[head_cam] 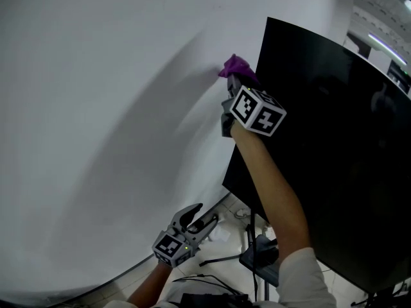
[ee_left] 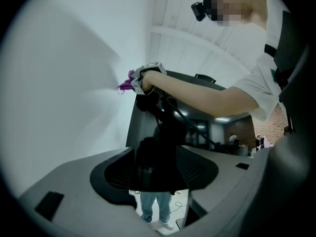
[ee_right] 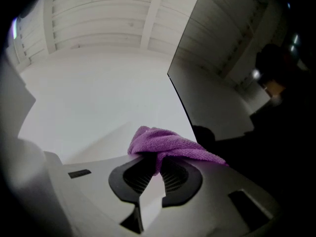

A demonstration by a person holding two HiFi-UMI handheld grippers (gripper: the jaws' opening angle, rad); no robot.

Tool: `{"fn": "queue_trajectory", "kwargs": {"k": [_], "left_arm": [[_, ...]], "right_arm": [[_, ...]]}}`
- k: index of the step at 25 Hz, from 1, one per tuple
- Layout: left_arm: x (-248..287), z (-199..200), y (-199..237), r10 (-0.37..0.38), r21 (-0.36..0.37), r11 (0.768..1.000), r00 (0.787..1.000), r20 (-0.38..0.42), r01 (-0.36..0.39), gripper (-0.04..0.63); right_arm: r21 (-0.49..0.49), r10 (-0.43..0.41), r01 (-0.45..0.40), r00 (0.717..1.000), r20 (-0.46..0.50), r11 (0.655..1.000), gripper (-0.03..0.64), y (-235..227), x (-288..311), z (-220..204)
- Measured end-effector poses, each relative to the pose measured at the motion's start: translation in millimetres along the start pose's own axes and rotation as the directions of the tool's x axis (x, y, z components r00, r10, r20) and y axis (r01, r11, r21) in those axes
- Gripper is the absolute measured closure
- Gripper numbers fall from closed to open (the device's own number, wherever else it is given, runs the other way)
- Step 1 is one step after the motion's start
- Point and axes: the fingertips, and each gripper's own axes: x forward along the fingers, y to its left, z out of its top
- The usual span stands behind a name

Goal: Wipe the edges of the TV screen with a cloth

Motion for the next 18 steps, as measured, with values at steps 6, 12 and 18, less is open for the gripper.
{"fn": "queue_trajectory", "kwargs": {"k": [6, 12, 18], "left_arm": [[5, 10, 0, -0.017, 0.015, 1.0, 1.0, 0.026, 0.016, 0.351], [-6, 7, -8, -0.007, 0.003, 1.0, 1.0, 0.028, 0.007, 0.351], [-21, 2, 2, 0.047, -0.035, 0.998, 0.998, 0.033, -0.046, 0.351]], "right_arm": [[-0.05, 0.005, -0.003, 0.999, 0.051, 0.999, 0.571, 6, 9, 53], [-0.03, 0.004, -0.002, 0.997, 0.077, 1.0, 0.571, 16, 18, 98], [-0.103, 0.001, 0.013, 0.991, 0.132, 0.995, 0.571, 24, 29, 147]]}}
